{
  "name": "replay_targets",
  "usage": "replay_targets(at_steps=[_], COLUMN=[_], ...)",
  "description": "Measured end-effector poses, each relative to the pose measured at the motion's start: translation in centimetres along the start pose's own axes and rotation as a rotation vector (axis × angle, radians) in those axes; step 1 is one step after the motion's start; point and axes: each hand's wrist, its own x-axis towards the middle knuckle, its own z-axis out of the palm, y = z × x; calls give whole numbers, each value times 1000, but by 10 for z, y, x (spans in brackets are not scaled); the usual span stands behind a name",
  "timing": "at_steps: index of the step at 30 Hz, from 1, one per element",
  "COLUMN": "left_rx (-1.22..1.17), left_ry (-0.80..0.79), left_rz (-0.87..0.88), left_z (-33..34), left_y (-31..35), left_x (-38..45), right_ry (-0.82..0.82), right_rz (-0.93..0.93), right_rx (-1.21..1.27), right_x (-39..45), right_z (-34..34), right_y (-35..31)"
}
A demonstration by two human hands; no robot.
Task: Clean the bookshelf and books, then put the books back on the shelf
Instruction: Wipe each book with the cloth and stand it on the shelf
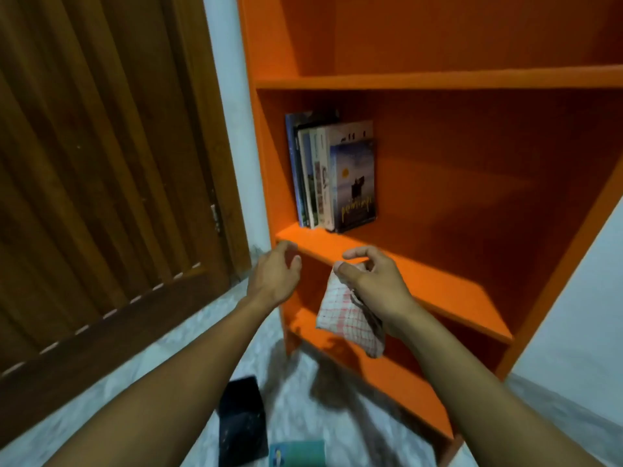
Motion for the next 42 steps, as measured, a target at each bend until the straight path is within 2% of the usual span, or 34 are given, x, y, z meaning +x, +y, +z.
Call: replay_targets(at_steps=[5,9,14,20,22,25,30,32,35,38,42], left_rx=[-29,-72,-123,-179,-182,-206,-5,-64,-151,-250,-329], left_ry=[-36,-203,-420,-522,-530,-450,-431,-422,-439,-399,-398], left_rz=[-184,-378,-704,-962,-996,-1052,-1164,-1244,-1272,-1243,-1030], left_z=[13,43,101,157,173,193,213,213,213,215,204], left_y=[-60,-107,-168,-201,-199,-197,-206,-202,-198,-191,-176], left_x=[-94,-162,-247,-307,-312,-319,-331,-327,-319,-314,-296], right_ry=[-123,-292,-484,-496,-492,-474,-405,-397,-382,-380,-386], right_rz=[165,333,280,215,207,210,214,214,215,222,220], right_rx=[-197,-267,-501,-476,-480,-449,-409,-418,-400,-406,-427], right_x=[-36,-58,-79,-70,-67,-64,-58,-57,-57,-55,-53], right_z=[27,45,59,61,60,57,50,48,48,46,37], right_y=[46,85,123,128,129,129,136,138,138,137,134])
